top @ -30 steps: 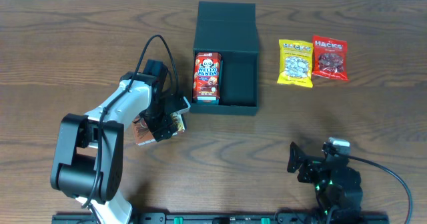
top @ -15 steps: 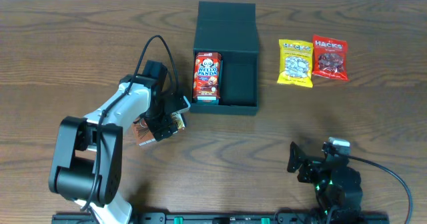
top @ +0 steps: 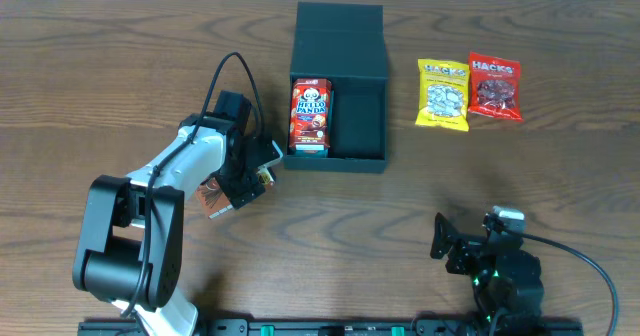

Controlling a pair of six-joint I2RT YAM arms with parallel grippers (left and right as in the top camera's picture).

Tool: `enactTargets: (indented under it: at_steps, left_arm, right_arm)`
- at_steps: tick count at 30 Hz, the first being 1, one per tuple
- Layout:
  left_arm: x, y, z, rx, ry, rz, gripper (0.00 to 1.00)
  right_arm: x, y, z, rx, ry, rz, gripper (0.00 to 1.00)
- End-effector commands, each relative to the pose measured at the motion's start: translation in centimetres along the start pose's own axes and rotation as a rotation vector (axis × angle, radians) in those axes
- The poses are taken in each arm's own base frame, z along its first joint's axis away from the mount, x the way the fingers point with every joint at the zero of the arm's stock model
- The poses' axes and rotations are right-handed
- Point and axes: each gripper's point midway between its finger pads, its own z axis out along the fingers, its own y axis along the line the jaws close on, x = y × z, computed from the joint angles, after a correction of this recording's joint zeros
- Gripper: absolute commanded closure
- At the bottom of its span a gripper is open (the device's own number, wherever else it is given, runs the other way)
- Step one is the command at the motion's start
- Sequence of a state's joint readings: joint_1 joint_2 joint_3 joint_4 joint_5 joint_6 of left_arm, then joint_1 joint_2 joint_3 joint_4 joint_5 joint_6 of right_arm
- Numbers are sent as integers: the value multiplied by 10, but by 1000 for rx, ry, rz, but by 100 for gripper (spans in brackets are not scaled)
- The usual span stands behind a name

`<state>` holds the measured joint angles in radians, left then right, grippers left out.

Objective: Pack container
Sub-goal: 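Lower the left gripper onto the Pocky box and grasp it, then lift the Pocky box and lower it into the black box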

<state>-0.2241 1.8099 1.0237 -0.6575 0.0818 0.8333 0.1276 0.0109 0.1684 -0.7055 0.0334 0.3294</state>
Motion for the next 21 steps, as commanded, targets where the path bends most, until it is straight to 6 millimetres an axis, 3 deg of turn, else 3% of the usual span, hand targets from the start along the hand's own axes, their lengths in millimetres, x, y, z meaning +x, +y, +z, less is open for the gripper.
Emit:
enactTargets:
  at_steps: [1,21]
  left_arm:
    - [14,-5,16,13,60,-32,13]
    - [2,0,15,3,8,-144,21]
  right_arm:
    - [3,-1,2,1,5,4,1]
    - [3,-1,2,1,5,4,1]
